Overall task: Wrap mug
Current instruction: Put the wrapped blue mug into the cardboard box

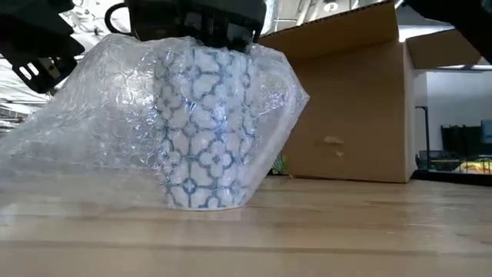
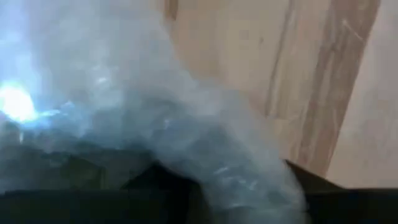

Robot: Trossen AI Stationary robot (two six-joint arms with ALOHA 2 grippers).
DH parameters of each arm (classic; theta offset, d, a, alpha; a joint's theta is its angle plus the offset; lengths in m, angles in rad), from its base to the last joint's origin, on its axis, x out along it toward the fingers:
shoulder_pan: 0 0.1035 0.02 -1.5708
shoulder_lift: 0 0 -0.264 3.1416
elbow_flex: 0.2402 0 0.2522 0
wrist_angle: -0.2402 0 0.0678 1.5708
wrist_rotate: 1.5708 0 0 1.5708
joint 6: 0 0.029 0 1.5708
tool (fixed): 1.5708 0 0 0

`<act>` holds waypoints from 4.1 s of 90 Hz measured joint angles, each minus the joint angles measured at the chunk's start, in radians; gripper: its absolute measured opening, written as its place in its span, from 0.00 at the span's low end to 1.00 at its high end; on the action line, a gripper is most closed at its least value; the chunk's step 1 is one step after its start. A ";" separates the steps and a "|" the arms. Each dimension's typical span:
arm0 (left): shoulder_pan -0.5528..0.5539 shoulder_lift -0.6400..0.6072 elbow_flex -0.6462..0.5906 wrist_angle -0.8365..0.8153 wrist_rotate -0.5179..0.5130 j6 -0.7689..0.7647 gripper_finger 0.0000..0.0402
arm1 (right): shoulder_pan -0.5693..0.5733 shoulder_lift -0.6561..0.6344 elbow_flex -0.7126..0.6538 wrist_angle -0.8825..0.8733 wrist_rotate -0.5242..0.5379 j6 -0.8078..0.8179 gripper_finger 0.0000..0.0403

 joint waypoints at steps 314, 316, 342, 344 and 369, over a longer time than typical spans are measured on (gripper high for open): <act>0.001 0.000 0.000 0.010 -0.051 0.007 0.14 | -1.020 -0.656 -0.613 -0.097 0.115 -0.071 0.63; 0.001 0.000 0.000 0.010 -0.051 0.007 0.14 | -1.020 -0.656 -0.613 -0.098 0.109 -0.070 0.63; 0.001 0.000 0.000 0.006 -0.051 0.008 0.14 | -1.001 -0.655 -0.615 -0.102 0.036 -0.028 0.62; 0.001 0.000 0.000 0.006 -0.051 0.008 0.14 | -1.000 -0.654 -0.615 -0.100 0.029 -0.029 0.62; 0.001 0.000 0.000 0.005 -0.051 0.034 0.14 | -0.989 -0.652 -0.618 0.055 0.031 -0.085 0.62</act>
